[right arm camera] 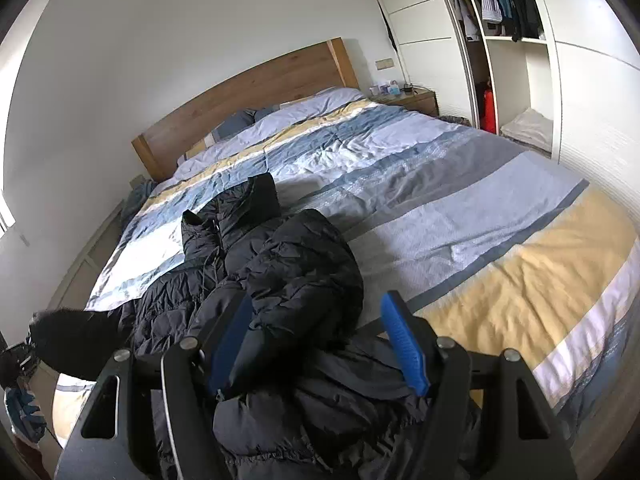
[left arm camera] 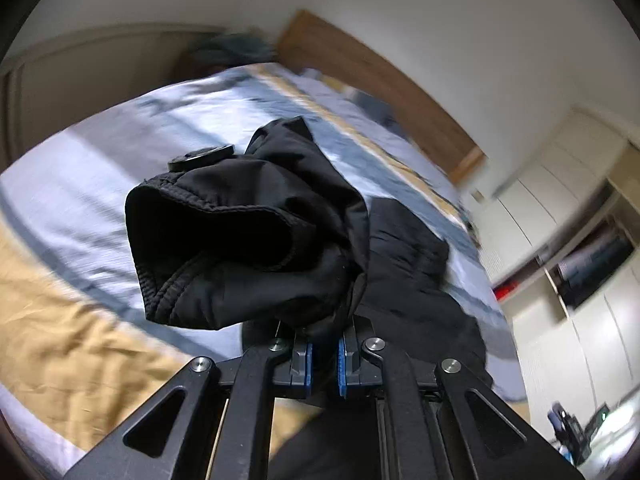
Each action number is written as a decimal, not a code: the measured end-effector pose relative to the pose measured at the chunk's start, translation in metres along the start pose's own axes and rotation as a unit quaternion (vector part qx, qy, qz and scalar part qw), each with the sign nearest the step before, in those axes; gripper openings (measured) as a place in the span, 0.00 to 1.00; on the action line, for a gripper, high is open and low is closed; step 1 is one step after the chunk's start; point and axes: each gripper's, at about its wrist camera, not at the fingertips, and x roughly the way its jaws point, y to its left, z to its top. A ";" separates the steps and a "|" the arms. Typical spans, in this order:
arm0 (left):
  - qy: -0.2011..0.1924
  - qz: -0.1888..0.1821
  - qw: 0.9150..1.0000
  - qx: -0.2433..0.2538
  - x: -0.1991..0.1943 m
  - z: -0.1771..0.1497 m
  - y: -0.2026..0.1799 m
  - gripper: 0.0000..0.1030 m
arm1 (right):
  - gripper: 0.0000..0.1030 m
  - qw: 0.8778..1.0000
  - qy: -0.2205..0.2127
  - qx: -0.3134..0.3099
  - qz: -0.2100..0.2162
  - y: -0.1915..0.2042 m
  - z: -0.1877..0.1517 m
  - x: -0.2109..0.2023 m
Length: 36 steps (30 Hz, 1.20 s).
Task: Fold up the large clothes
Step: 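Grasp the other sleeve cuff with the left gripper, lay it across, release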
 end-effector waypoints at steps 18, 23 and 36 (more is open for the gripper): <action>0.138 0.007 0.982 0.126 0.135 -0.112 -0.185 0.08 | 0.64 1.000 -0.016 0.003 0.013 -0.078 -0.010 -0.044; 0.171 0.036 0.973 0.150 0.169 -0.146 -0.207 0.08 | 0.64 1.000 -0.012 0.017 0.009 -0.106 -0.022 -0.054; 0.212 0.036 0.959 0.184 0.188 -0.184 -0.229 0.32 | 0.64 1.000 0.008 0.029 0.007 -0.130 -0.045 -0.056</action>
